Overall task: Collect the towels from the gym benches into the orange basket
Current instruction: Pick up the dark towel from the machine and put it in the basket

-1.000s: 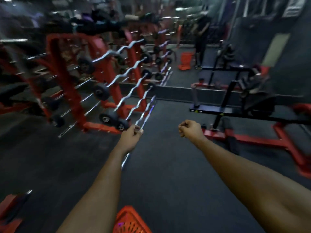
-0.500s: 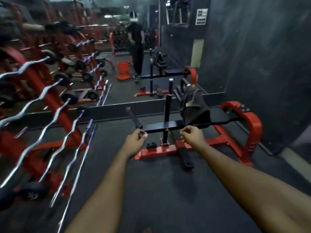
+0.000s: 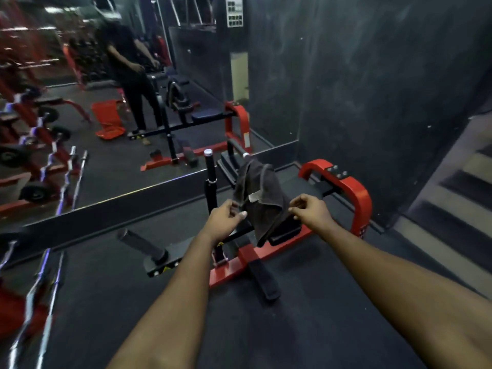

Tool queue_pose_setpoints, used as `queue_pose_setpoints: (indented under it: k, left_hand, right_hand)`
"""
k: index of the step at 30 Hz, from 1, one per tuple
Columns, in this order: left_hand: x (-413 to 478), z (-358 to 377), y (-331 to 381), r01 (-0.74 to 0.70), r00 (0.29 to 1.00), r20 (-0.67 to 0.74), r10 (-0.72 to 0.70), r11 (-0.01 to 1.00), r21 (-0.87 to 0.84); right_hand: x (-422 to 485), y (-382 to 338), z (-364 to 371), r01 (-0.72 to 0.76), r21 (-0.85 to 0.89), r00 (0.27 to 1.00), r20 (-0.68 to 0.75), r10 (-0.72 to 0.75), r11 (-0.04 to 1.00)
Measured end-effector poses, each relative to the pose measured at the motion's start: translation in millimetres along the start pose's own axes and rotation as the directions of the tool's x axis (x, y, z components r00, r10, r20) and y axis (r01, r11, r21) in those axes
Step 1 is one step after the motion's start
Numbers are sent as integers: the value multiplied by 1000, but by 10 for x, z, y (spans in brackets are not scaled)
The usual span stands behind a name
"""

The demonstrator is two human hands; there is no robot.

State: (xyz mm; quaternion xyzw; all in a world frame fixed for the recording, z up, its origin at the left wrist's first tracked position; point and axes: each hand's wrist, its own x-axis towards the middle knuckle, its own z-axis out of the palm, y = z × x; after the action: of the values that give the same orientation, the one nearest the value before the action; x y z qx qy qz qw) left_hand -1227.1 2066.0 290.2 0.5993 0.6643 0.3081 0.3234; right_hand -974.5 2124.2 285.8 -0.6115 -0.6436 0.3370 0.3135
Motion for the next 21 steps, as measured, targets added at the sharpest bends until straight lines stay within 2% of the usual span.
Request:
queue_pose_setpoints:
  k: [3, 6, 10, 13, 16, 19, 21]
  left_hand:
    - [663, 201, -24, 35, 998, 43, -35, 999, 0]
    - [1228, 422, -66, 49, 998, 27, -49, 999, -13]
    - [2006, 791, -25, 171, 985, -3, -172, 984, -57]
    - [2451, 1081, 35, 261, 965, 44, -258, 959, -106]
    - [2717, 1233, 35, 355, 934, 20, -355, 926, -125]
    - [2771, 1130, 52, 386, 922, -37, -386, 923, -4]
    - [2731, 940, 43, 353, 934, -108, -341, 929, 114]
  right_hand:
    - [650, 193, 30, -5, -46, 999, 39, 6, 999]
    - [1303, 367, 106, 2, -62, 993, 120, 5, 998]
    - [2293, 562, 171, 81, -113, 957, 288, -45, 990]
    - [2874, 624, 255, 177, -72, 897, 423, -130, 982]
    - [3366, 640, 388, 318, -61, 775, 591, -223, 946]
    - [3689, 558, 503, 438, -162, 696, 684, -220, 884]
    - [3748, 474, 555, 481, -242, 722, 654, -225, 842]
